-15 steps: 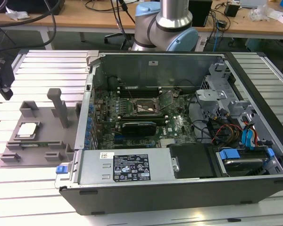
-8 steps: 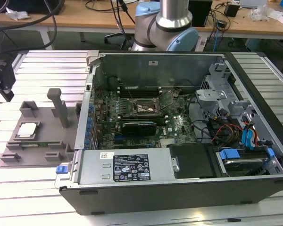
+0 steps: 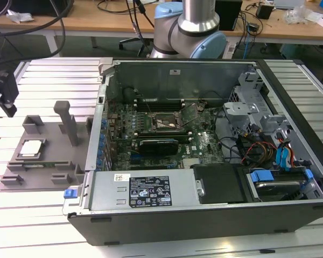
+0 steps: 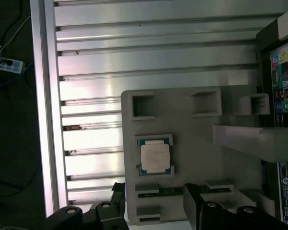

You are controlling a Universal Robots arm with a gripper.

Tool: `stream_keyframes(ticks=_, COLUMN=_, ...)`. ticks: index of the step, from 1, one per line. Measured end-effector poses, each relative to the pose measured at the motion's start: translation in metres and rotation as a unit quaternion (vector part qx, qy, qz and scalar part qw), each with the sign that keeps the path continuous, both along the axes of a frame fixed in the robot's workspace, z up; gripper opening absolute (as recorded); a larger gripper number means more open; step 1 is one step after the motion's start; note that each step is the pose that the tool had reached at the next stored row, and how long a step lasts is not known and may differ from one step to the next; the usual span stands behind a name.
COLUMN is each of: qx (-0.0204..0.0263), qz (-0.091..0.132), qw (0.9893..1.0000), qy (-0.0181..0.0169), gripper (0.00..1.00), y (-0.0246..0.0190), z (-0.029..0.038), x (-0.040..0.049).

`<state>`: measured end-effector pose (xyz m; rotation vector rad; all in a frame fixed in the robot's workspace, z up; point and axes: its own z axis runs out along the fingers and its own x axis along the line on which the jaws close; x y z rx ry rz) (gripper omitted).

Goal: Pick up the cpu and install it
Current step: 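Pick up the cpu and move it towards the insertion slot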

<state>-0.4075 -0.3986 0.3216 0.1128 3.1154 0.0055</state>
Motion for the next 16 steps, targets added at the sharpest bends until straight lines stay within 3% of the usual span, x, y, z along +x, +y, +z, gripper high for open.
stream_keyframes(ticks=16, qx=0.0000, qz=0.000, qw=1.0000, qy=0.0000, gripper=0.60, y=0.0000, z=-0.0080, x=0.0000)
